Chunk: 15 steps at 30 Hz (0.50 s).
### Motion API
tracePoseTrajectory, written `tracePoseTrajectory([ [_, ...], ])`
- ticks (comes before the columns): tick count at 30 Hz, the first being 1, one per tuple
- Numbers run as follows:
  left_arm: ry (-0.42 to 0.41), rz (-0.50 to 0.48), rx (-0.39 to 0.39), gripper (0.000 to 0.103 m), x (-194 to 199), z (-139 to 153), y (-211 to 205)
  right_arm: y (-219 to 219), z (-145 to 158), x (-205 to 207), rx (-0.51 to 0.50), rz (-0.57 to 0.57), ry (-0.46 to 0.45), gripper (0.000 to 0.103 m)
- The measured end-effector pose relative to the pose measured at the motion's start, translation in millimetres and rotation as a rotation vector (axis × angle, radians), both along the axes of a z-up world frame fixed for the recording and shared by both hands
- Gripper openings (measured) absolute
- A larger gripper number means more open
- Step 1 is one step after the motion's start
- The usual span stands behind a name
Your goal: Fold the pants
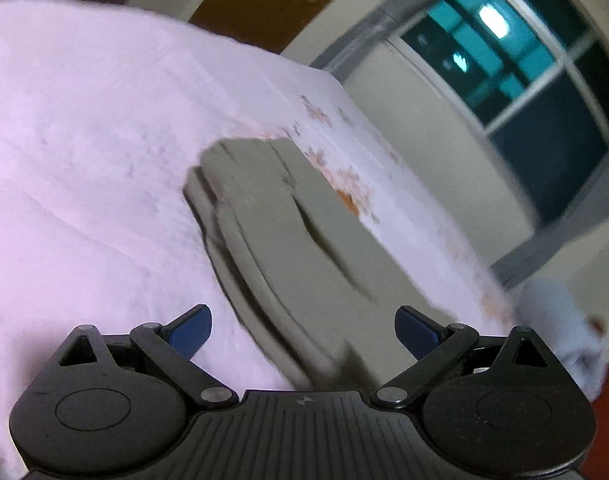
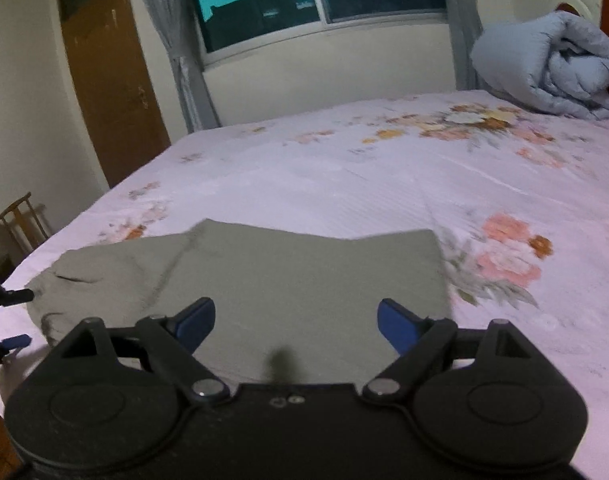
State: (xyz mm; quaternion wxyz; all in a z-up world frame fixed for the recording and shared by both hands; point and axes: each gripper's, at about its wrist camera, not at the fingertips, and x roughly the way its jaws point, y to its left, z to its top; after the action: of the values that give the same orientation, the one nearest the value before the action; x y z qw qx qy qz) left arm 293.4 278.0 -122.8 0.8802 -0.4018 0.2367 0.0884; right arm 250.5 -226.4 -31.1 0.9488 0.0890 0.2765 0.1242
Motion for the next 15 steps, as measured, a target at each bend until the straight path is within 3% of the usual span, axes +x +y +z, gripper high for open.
tracePoseTrajectory([
  [9, -0.044, 0.03, -0.126, 0.094, 46, -28, 57, 28, -8, 19, -0.02, 0.03, 0.029, 0.083],
  [15, -0.047, -0.016, -0.098, 0.095, 77, -38, 72, 42, -14, 21, -0.048, 0.034, 0.051, 0.083],
])
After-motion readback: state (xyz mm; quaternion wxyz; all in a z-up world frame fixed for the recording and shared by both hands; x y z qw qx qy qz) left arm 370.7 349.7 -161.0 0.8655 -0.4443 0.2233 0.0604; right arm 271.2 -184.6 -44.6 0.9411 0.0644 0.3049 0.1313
